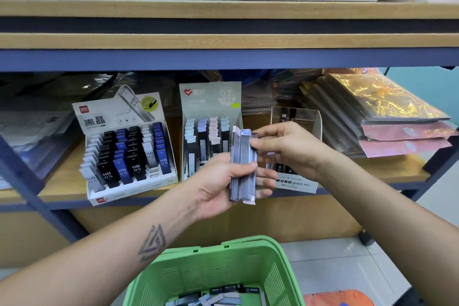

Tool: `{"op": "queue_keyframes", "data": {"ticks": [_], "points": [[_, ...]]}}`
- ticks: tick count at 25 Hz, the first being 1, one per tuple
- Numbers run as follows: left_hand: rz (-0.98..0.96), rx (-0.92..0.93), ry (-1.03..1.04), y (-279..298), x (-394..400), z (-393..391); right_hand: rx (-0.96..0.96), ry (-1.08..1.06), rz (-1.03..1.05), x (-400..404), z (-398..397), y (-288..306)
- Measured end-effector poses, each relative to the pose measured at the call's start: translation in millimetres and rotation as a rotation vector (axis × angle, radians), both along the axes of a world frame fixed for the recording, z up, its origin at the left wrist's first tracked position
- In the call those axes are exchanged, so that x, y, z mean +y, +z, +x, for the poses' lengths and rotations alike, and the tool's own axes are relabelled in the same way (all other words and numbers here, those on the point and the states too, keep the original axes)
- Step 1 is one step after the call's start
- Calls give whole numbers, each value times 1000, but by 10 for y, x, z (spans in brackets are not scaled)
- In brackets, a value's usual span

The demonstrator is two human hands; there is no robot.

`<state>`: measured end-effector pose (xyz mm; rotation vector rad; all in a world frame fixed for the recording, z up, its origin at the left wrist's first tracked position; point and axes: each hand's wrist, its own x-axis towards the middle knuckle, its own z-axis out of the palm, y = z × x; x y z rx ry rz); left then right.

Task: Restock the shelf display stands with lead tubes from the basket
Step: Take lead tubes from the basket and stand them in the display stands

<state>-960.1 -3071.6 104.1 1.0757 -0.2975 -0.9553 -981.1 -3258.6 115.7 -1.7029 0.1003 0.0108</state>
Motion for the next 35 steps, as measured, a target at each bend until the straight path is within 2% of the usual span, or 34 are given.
{"op": "queue_keyframes", "data": {"ticks": [5, 8, 11, 12, 13, 15, 16, 18, 20, 22, 23, 26, 28, 31, 35], "points": [[32, -4, 101, 51, 287, -13, -34, 12, 169, 207, 35, 62], [114, -7, 178, 23, 494, 57, -70, -64, 151, 316, 107, 73], [186, -42, 186, -6, 646, 47, -109, -39, 107, 405, 169, 56], [193, -65, 194, -7, 676, 40, -156, -21, -16, 427, 187, 36], [185, -84, 210, -5, 699, 40, -247, -4, -244, 441, 201, 19], [161, -105, 274, 6, 743, 66, -565, 52, -852, 478, 205, -24], [157, -119, 309, 12, 762, 85, -732, 129, -1090, 501, 196, -52], [160, -154, 355, 26, 795, 109, -867, 298, -1334, 571, 152, -87], [177, -168, 351, 52, 825, 110, -900, 378, -1338, 643, 117, -117], [198, -148, 325, 87, 854, 111, -902, 387, -1245, 687, 118, -110], [204, -131, 321, 96, 870, 122, -829, 347, -1142, 681, 137, -96], [214, -109, 358, 105, 909, 166, -394, 179, -621, 587, 164, -7], [237, -133, 359, 95, 914, 170, -296, 163, -444, 547, 149, 9], [279, -182, 370, 66, 908, 173, -301, 136, -447, 562, 157, -26], [331, -223, 410, -5, 821, 262, -424, -100, -587, 384, 241, -51]]}}
